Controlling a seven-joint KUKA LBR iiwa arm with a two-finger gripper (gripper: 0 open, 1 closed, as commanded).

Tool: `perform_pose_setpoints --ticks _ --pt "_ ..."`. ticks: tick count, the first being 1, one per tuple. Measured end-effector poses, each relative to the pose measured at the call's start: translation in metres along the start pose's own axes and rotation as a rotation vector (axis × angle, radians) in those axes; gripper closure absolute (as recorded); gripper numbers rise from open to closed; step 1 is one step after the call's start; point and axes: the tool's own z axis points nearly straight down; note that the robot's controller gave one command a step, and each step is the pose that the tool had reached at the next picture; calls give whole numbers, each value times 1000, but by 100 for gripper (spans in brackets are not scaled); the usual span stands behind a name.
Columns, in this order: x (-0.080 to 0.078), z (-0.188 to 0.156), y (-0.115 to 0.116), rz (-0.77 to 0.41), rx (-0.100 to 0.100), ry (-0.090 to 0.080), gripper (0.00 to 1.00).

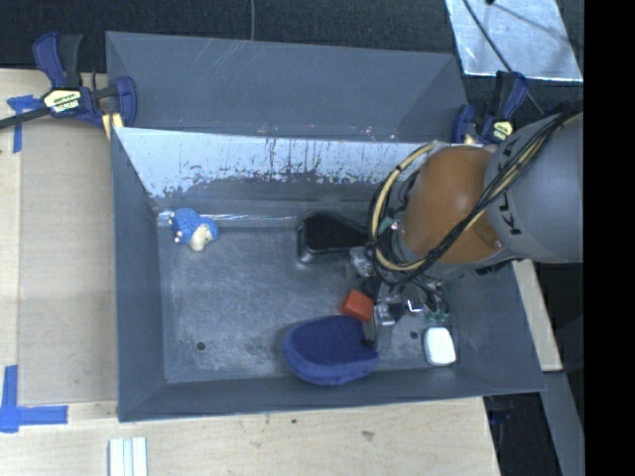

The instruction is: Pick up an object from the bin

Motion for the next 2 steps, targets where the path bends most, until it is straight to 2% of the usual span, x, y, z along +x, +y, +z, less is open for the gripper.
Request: perform_pose_setpoints --ticks 1,2 --pt "-2 -4 -3 4 2 -9 100" --pt "-9 -195 -44 1 4 -19 100"
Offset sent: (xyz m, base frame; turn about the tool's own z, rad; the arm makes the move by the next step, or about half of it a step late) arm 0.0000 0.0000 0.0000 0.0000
